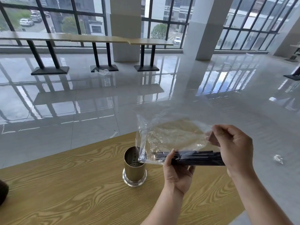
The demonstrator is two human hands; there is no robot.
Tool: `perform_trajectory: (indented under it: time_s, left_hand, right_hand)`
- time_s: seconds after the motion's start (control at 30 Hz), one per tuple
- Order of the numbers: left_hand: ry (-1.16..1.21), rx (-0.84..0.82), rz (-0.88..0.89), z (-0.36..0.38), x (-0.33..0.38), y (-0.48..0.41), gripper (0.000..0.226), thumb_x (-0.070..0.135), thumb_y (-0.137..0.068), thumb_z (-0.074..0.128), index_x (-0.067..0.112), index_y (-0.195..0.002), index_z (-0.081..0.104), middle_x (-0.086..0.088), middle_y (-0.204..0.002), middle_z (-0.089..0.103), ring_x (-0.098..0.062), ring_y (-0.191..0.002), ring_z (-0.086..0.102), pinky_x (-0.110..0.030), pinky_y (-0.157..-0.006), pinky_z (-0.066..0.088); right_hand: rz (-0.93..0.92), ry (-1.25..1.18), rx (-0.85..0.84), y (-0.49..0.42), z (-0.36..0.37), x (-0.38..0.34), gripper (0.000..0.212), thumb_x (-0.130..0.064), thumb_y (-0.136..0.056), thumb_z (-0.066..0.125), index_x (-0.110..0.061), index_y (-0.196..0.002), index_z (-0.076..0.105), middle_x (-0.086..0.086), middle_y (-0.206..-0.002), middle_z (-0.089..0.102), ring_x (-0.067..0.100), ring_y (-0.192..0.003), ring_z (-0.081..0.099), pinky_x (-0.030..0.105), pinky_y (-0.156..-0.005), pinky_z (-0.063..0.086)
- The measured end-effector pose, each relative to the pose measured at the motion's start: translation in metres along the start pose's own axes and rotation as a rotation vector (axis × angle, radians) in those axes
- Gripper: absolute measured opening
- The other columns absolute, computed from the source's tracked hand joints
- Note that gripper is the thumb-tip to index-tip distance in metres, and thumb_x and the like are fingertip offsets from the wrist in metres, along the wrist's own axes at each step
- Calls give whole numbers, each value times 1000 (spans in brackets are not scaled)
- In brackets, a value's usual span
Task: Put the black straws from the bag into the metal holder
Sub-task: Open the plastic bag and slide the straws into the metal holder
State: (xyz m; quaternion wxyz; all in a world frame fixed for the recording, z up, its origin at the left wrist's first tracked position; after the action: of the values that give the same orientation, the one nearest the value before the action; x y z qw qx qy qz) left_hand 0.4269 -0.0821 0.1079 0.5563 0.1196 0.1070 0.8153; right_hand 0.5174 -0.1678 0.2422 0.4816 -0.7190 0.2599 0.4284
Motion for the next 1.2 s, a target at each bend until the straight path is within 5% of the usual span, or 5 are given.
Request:
perform_trajectory:
  time_s: [0.27,0.57,0.77,0.93,1.2]
  left_hand:
    - [16,-34,59,-1,13,1,14,28,-85,65,19,-75,68,-8,-91,75,-26,-88,73,-37,-78,51]
    - [3,-12,71,-6,22,6,14,28,-84,67,18,-75,70,-14,-90,77,-27,-84,74,-38,-78,53]
    - [11,-9,91,-1,28,4,18,31,-86,67,17,-77,71,-17,-94,77,-29,-85,75,-39,-77,55]
    - [54,-3,122,1,36,1,16,30,-82,70,14,-84,68,-14,-89,77,-26,-77,74,-36,-72,58]
    - [68,8,124,-2,37,-3,31,38,-80,71,11,-94,70,-13,-93,76,-25,-74,74,-36,-71,58]
  right_hand:
    - [-18,6,-55,-7,20,-10,14,-28,-97,67,-31,-86,75,2,-78,78,22,-72,77,37,-69,65]
    - [-59,31,-114,-9,36,-26,22,-24,-97,66,-38,-82,74,-5,-77,77,14,-67,76,31,-66,64]
    - [-81,112,-168,-15,39,-40,9,-38,-94,67,-31,-95,73,-5,-81,78,12,-77,76,42,-75,64]
    - [-44,420,-292,-14,26,-31,54,-65,-81,62,-34,-125,62,-22,-104,70,-11,-98,65,28,-81,53]
    - [-62,180,-161,9,51,-19,11,-48,-95,64,-41,-89,71,-12,-86,78,6,-86,74,49,-78,62]
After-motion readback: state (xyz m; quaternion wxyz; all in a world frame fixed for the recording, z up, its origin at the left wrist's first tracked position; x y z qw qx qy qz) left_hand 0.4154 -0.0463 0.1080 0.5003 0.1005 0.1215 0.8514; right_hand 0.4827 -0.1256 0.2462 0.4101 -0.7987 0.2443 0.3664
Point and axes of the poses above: each hand's wrist, its own y-axis away from the middle knuckle, its own z-axis out of the palm, x = y × z, the point moved 3 cm from there along -y, towards the middle knuckle
